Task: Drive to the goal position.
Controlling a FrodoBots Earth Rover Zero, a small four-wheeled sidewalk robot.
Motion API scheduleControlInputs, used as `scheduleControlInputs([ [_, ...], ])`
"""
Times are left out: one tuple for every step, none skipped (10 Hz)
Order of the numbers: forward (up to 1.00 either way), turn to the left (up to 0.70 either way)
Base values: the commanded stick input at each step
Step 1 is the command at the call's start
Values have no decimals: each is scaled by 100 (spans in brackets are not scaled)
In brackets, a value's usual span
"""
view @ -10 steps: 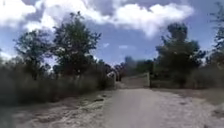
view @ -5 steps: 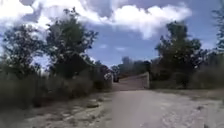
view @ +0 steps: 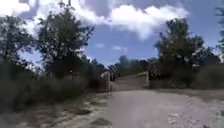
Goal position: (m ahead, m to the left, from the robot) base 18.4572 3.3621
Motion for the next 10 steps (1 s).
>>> scheduleControlInputs([
  [100, 0],
  [100, 0],
  [100, 0],
  [100, 0],
  [100, 0],
  [100, 0],
  [100, 0],
  [100, 0],
  [100, 0],
  [100, 0],
])
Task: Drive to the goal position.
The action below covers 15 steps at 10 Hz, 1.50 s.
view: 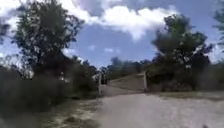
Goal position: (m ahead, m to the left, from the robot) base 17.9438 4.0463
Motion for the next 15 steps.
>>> scheduleControlInputs([
  [100, 0],
  [100, 0],
  [100, 0],
  [100, 0],
  [100, 0],
  [100, 0],
  [100, 0],
  [100, 0],
  [100, 0],
  [100, 0],
  [100, 0],
  [100, 0],
  [100, 0],
  [100, 40],
  [100, 40],
])
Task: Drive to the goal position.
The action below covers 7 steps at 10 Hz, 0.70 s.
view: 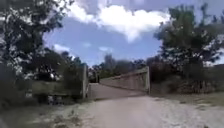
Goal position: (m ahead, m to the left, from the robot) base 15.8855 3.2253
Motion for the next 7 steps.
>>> scheduleControlInputs([
  [100, 40],
  [100, 40],
  [100, 40],
  [100, 40],
  [100, 35],
  [100, 17],
  [100, 0],
])
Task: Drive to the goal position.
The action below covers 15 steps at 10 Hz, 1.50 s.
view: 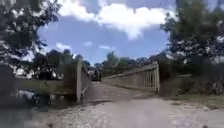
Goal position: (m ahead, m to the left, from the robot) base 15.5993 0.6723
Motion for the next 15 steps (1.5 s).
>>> scheduleControlInputs([
  [100, 18],
  [100, 38],
  [100, 40],
  [100, 40],
  [100, 14],
  [100, 0],
  [100, 0],
  [100, 0],
  [100, 0],
  [100, 0],
  [100, 0],
  [100, 0],
  [100, 0],
  [100, 0],
  [100, 0],
])
